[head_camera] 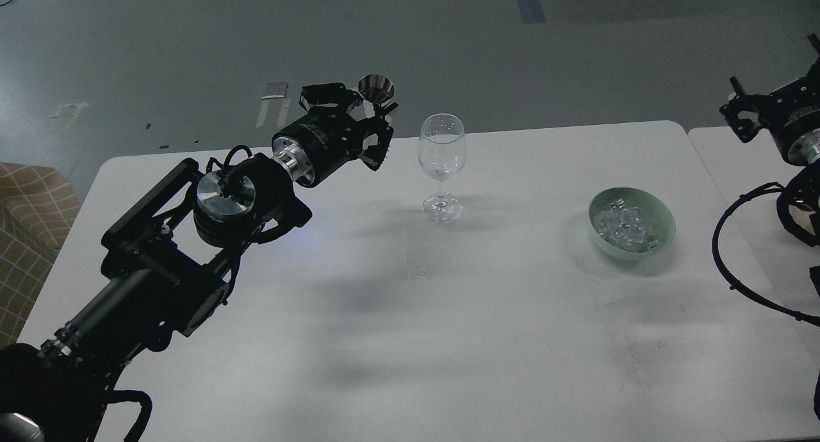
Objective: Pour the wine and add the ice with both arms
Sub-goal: 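Position the held jigger just above the wine glass rim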
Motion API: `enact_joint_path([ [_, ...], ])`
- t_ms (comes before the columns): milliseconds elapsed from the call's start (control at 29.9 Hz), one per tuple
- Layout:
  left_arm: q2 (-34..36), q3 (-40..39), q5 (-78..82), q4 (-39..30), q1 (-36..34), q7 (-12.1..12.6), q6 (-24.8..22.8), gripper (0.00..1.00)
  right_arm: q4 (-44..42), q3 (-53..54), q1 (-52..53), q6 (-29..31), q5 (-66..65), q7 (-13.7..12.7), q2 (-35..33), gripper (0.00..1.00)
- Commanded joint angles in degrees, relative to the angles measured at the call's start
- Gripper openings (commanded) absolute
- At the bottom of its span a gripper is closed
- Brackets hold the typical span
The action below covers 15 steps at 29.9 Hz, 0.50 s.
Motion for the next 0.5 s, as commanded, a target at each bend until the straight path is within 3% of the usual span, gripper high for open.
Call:
enact_joint_path([
  [0,0.34,0.0,0.1,-0.09,-0.93,0.02,0.45,0.37,0.03,0.09,0.0,0.0,0.01,0.0,0.07,1.0],
  [134,0.17,0.0,0.54,-0.09,-1.98,-0.15,2.99,0.37,-0.06,0.09,0.0,0.0,0.01,0.0,-0.02,1.0],
  [468,-0.45,0.52,5.02,-0.88,-1.98,-0.16,3.18,0.37,-0.06,0.17,0.0,0.0,0.01,0.08,-0.02,1.0],
])
